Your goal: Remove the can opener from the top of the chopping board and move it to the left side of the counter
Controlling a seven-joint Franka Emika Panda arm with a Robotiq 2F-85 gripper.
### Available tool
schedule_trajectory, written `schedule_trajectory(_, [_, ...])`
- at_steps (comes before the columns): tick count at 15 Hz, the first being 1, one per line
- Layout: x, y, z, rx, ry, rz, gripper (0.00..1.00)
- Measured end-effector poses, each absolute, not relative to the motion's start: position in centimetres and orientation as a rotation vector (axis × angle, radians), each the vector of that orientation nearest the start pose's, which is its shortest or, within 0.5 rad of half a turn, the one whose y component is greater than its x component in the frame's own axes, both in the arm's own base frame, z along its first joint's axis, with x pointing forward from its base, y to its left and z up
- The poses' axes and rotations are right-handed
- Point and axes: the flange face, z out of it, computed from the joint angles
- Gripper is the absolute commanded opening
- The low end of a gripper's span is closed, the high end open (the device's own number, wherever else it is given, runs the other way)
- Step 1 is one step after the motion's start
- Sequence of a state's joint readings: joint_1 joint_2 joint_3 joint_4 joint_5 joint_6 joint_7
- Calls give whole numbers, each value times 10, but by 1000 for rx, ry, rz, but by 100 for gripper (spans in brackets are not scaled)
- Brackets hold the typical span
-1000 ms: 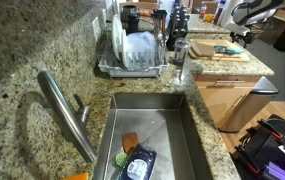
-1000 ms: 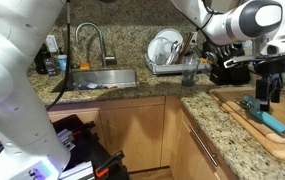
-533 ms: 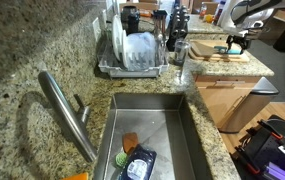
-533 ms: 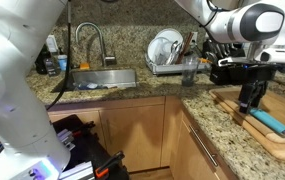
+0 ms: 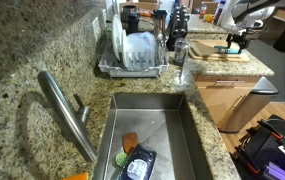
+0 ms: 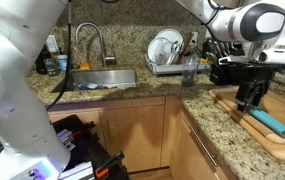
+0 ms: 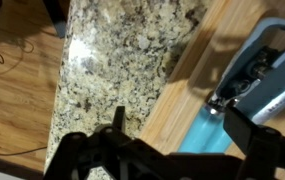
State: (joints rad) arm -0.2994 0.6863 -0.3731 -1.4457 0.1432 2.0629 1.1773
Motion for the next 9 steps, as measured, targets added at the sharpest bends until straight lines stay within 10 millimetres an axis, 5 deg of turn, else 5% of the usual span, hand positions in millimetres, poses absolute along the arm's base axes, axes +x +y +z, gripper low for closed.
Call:
schedule_trajectory(5, [591,-427,328,-1593,2726,-73,100])
schedule_trajectory(9, [591,-429,331,-1557,2741,-81,100])
